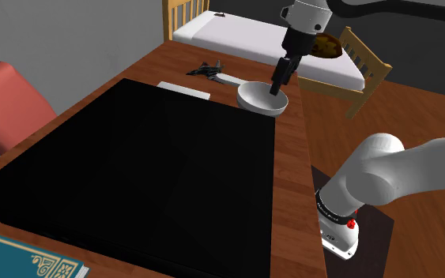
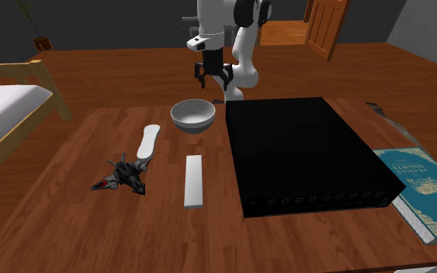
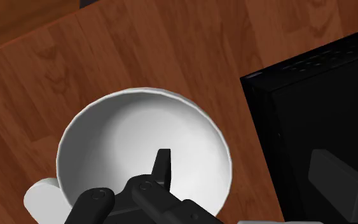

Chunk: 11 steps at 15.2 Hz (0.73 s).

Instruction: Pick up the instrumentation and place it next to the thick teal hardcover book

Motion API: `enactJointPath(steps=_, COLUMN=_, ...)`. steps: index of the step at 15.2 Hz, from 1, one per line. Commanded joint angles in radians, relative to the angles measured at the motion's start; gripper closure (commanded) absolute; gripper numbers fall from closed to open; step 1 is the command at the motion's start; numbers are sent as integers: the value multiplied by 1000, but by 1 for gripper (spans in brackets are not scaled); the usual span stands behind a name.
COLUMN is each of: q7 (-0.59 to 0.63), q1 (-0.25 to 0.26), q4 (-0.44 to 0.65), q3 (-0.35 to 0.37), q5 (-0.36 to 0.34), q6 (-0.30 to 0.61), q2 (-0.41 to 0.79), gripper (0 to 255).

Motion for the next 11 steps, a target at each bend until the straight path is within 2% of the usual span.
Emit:
enactJointPath(steps=1, q7=0, q1=0, q4=0, q3=0, q5=0, q6=0, q2=0, gripper=0)
enactJointPath(steps=11, q7=-24, q1=15, q4=195, q3=30, q5=-7, q6=195, q2=394, gripper=0)
